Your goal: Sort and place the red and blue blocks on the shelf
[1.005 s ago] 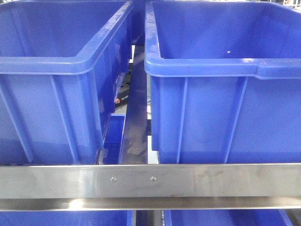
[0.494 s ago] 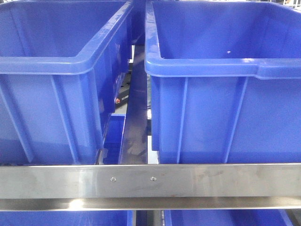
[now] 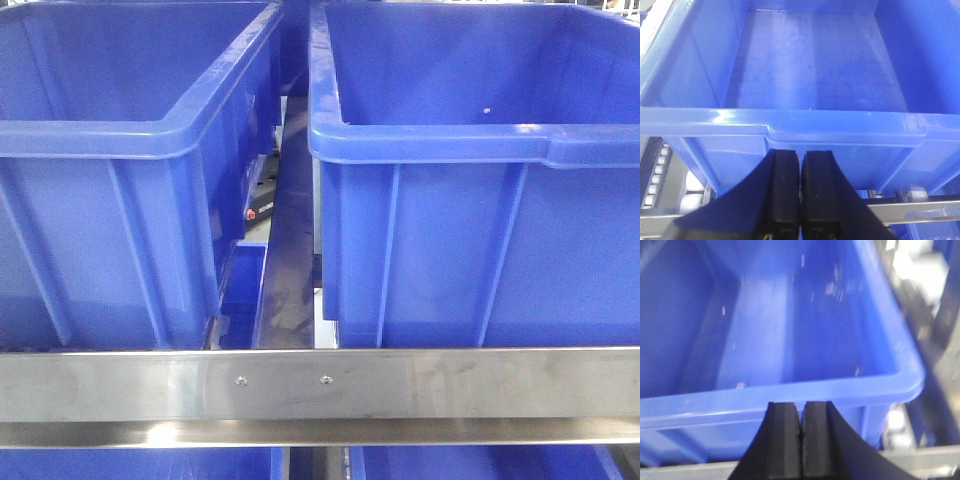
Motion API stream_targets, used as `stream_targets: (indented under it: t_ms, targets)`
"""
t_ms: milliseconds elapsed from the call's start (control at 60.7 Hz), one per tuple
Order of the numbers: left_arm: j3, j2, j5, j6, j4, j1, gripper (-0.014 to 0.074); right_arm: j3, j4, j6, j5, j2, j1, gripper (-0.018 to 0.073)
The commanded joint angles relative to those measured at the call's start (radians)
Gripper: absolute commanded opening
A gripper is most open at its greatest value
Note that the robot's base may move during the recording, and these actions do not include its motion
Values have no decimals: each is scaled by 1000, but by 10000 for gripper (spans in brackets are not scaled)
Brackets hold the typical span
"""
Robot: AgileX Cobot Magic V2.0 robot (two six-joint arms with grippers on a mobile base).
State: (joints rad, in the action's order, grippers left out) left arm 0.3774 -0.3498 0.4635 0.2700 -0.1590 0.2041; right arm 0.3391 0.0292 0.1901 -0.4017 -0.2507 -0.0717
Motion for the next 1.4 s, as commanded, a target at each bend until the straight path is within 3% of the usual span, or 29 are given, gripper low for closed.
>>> stream_targets:
  t_ms: [0, 181, 379, 1384]
  targets:
    - [27, -7, -73, 2, -8, 7, 126, -26, -29, -15, 147, 45, 1, 48]
    - [27, -7, -73, 2, -8, 7, 126, -205, -36, -15, 309, 173, 1, 48]
    - [27, -7, -73, 2, -8, 7, 126, -330, -35, -15, 329, 282, 2, 48]
    - [27, -7, -73, 2, -8, 7, 126, -350, -61, -15, 338, 281, 1, 48]
